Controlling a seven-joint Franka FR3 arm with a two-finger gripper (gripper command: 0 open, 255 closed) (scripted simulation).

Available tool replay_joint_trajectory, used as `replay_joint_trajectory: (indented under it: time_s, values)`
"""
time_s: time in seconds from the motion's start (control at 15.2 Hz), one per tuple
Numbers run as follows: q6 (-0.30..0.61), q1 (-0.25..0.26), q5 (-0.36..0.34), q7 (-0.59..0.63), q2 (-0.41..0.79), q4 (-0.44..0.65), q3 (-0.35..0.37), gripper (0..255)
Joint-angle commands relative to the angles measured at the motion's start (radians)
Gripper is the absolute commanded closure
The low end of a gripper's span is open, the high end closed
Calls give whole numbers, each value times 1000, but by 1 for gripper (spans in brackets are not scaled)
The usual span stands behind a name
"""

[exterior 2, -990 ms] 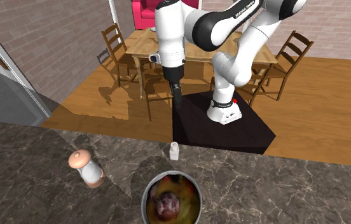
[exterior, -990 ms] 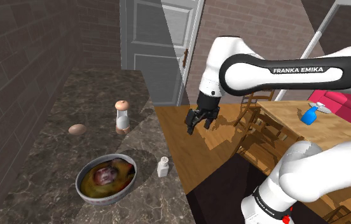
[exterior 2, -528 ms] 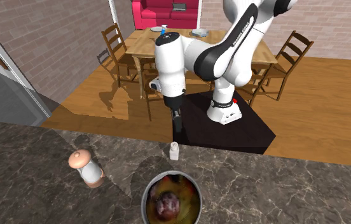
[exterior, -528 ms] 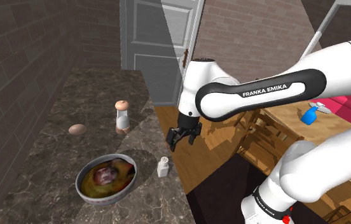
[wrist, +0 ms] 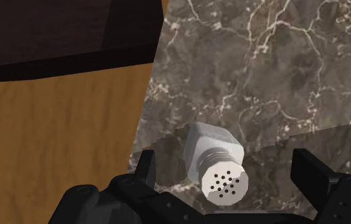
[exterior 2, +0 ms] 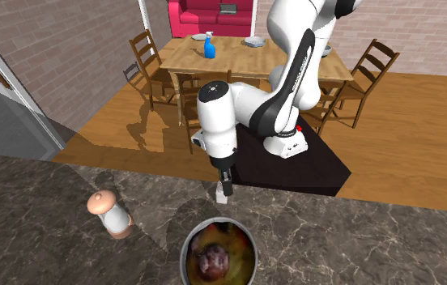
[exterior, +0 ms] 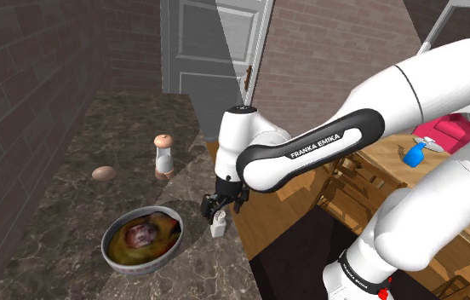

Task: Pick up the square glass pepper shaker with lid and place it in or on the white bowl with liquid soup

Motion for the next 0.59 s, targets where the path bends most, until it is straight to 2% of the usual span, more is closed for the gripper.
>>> replay_joint_trajectory:
  time_s: [0.0,0.26,0.53]
  values:
    - [34,0,-9,13,27,-8,8,0]
    - [106,-1,-31,30,79,-31,18,0]
    - [106,-1,-31,30,79,-31,18,0]
